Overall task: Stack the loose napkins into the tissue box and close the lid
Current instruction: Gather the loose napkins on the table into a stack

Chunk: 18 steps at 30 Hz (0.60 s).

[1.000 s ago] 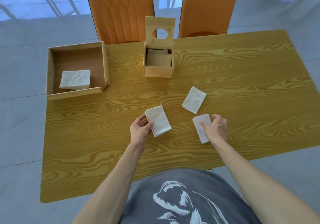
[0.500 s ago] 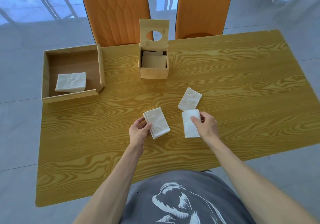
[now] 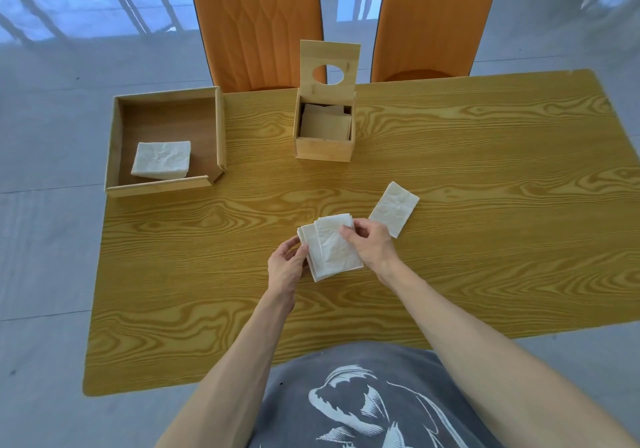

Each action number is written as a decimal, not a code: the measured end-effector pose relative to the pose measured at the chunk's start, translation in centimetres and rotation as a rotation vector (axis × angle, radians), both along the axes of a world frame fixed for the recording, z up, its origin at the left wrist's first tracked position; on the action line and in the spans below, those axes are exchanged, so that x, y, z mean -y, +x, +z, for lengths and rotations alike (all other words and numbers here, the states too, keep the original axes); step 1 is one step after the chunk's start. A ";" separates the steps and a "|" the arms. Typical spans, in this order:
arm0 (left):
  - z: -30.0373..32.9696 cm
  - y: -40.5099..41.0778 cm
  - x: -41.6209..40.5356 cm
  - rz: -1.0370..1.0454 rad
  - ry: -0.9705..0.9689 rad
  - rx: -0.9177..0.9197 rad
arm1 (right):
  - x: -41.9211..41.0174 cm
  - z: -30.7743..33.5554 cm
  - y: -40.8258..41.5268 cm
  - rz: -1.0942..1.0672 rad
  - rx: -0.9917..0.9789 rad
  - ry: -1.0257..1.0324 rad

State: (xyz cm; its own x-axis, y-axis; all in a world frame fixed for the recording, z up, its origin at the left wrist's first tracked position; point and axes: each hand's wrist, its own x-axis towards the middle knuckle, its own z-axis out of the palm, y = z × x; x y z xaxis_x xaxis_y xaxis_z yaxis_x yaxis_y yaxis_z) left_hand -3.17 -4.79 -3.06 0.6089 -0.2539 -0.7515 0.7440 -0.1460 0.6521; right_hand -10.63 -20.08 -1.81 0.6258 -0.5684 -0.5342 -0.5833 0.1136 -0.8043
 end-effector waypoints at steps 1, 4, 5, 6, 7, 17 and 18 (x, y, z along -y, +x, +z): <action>0.0 0.0 0.0 0.002 0.002 -0.002 | -0.2 -0.1 0.4 0.011 -0.006 0.004; 0.1 0.1 0.0 0.010 0.008 -0.007 | -0.6 -0.7 1.3 0.037 -0.040 -0.013; 0.1 0.1 0.0 0.017 0.004 -0.011 | -0.6 -0.8 1.5 0.045 -0.056 -0.024; 0.1 0.1 0.0 0.022 -0.001 -0.013 | -0.8 -0.9 1.7 0.054 -0.074 -0.041; 0.1 0.1 0.0 0.022 -0.006 -0.010 | -0.9 -1.0 1.9 0.070 -0.098 -0.071; -0.4 -0.5 0.6 0.020 0.027 0.073 | -0.6 -0.6 1.8 0.067 -0.268 -0.452; -0.5 -0.4 0.6 0.024 0.035 0.073 | 0.0 -0.4 1.6 -0.016 -0.275 -0.458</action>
